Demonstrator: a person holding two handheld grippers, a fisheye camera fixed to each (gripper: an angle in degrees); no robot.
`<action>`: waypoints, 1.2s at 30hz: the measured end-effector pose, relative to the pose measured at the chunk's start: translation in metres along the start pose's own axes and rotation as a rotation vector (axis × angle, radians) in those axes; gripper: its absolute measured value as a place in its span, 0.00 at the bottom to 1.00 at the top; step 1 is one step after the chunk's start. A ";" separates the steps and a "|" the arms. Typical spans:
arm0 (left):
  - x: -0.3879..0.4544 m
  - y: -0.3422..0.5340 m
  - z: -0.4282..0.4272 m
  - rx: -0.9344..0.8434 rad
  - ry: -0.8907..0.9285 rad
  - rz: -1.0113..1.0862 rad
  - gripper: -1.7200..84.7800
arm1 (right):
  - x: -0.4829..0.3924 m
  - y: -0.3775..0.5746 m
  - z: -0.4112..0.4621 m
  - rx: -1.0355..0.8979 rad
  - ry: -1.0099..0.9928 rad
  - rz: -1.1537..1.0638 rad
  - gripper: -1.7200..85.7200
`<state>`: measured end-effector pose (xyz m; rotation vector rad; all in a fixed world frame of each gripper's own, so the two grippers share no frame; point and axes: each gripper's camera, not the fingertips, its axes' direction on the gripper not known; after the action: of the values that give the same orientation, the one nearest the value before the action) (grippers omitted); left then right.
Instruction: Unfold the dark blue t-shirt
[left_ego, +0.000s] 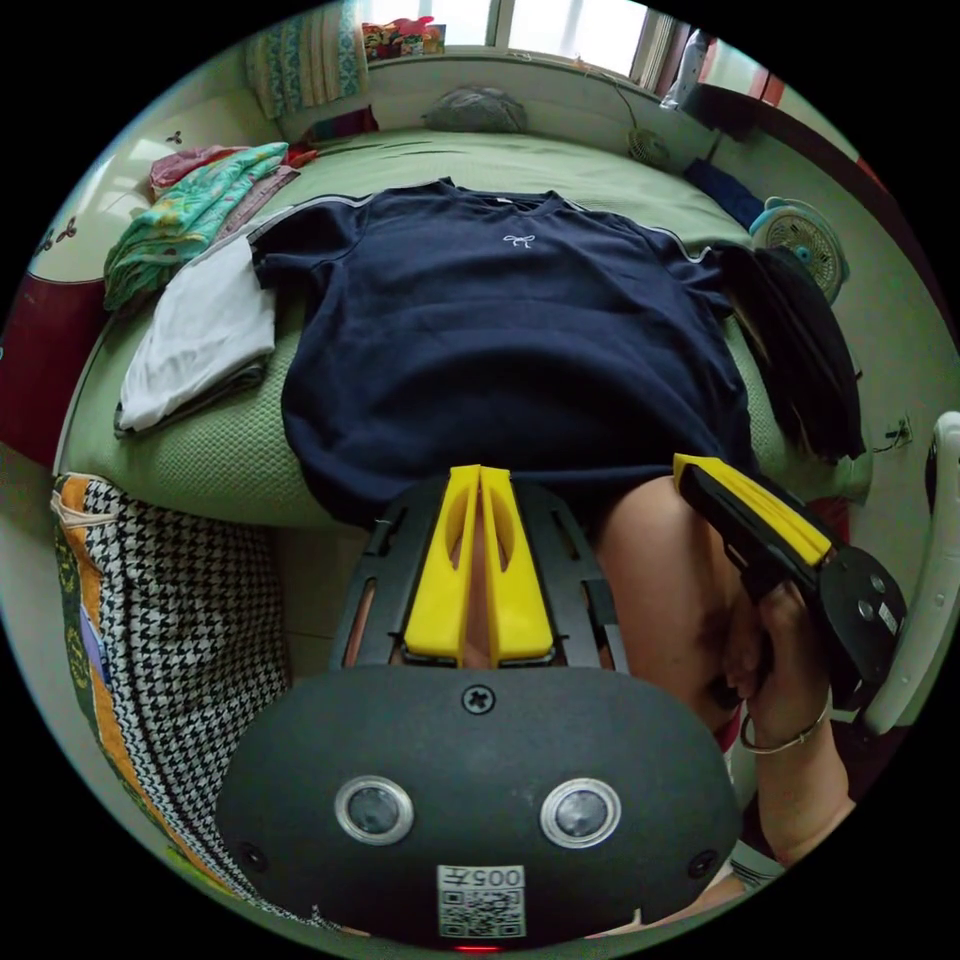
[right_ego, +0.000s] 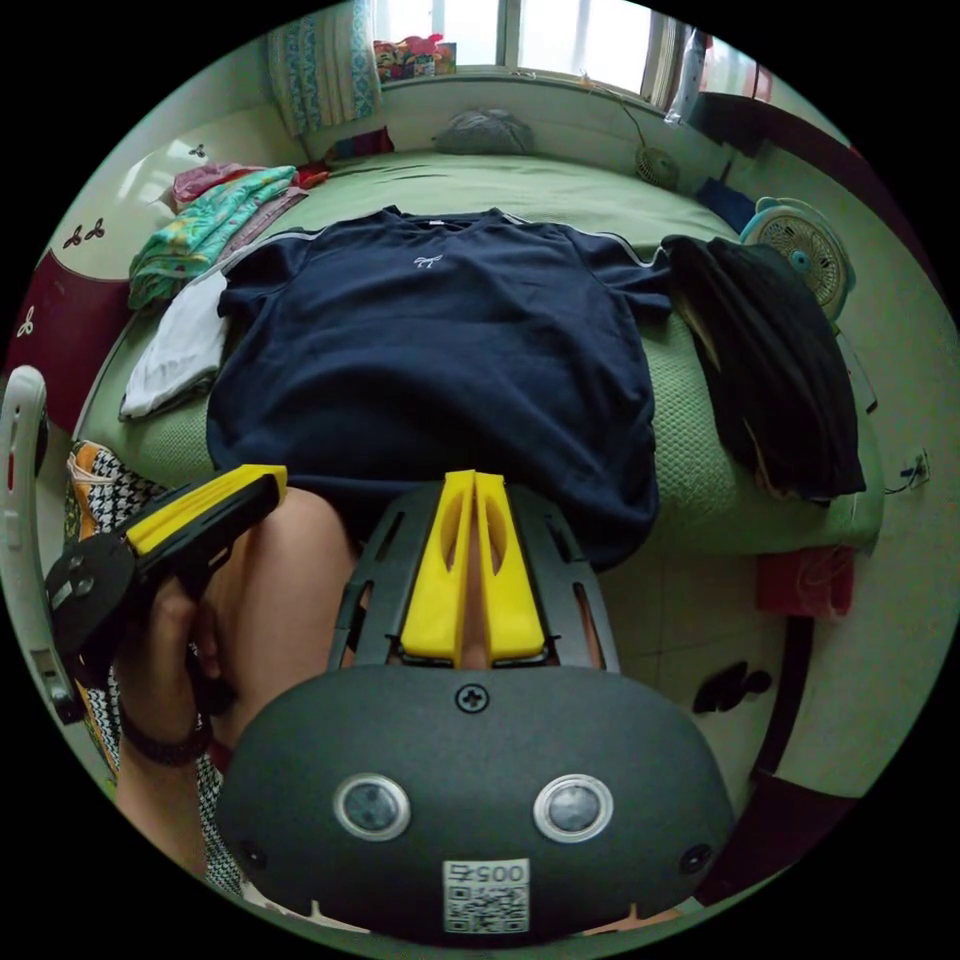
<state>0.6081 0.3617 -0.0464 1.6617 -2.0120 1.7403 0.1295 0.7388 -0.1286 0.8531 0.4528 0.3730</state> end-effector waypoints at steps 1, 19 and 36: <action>0.000 0.000 0.000 -0.001 0.002 -0.001 0.01 | 0.001 0.000 0.000 0.001 -0.001 0.002 0.00; 0.001 -0.007 0.018 -0.015 0.004 0.004 0.01 | 0.027 -0.004 0.005 0.003 -0.037 0.027 0.00; -0.005 -0.020 0.045 -0.015 0.029 -0.008 0.01 | 0.053 -0.013 0.011 0.006 -0.054 0.032 0.00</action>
<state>0.6500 0.3365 -0.0523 1.6285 -1.9991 1.7321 0.1815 0.7500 -0.1453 0.8753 0.3907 0.3777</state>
